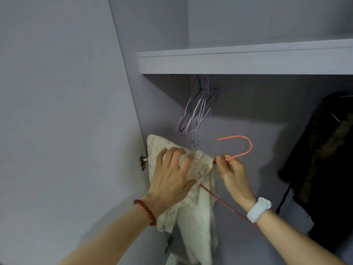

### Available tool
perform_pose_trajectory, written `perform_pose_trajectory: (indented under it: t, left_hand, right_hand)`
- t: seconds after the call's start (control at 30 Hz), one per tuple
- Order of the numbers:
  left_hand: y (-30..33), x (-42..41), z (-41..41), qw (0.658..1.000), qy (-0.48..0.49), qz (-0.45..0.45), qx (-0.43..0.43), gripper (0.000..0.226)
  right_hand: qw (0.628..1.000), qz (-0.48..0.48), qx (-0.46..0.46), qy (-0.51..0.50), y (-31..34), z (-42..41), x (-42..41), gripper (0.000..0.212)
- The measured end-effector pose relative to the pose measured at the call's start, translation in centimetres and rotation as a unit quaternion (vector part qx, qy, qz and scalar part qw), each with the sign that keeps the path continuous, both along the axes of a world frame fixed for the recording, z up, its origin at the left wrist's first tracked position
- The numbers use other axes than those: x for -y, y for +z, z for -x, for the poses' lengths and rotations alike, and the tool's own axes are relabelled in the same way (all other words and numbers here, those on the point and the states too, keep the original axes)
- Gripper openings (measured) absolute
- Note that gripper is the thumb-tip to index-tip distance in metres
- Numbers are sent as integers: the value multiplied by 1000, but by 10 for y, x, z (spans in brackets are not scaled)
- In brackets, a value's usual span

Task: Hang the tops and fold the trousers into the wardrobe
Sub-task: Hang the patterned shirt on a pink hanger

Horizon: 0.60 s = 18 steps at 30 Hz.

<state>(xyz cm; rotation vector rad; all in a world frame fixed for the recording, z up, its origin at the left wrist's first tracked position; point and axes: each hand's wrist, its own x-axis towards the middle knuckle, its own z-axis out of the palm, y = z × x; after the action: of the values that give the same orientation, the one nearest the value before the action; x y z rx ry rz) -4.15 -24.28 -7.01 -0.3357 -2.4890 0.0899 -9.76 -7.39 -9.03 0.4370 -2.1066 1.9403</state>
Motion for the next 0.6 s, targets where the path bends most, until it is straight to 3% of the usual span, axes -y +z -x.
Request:
perform_pose_trajectory:
  t: [0.1, 0.17, 0.23, 0.3, 0.37, 0.43, 0.47, 0.53, 0.6]
  left_hand:
    - [12, -8, 12, 999, -44, 7, -8, 43]
    - [18, -1, 21, 994, -101, 6, 40, 25]
    - [23, 14, 26, 985, -126, -10, 117, 25]
    - [28, 26, 24, 979, -125, -58, 151, 30]
    - [30, 31, 21, 978, -127, -92, 139, 26]
    - [32, 30, 18, 977, -140, -105, 122, 22]
    - [33, 29, 16, 975, -147, -110, 121, 25]
    - [33, 26, 13, 973, -162, -118, 119, 29]
    - [32, 25, 7, 972, -163, -123, 119, 26]
  right_hand:
    - [998, -55, -39, 17, 3, -16, 3, 31]
    - [993, -56, -23, 98, 9, -22, 2, 21]
    - [968, 57, 76, 231, 20, -18, -9, 8]
    - [921, 137, 190, 312, 24, -3, -24, 26]
    - [913, 0, 208, 352, 22, 11, -34, 42]
    - [878, -182, 161, 414, 20, 11, -27, 49]
    - [860, -229, 139, 433, 18, 10, -16, 52]
    - [854, -265, 102, 436, 14, 7, 5, 52]
    - [873, -288, 72, 387, 9, 11, 20, 40]
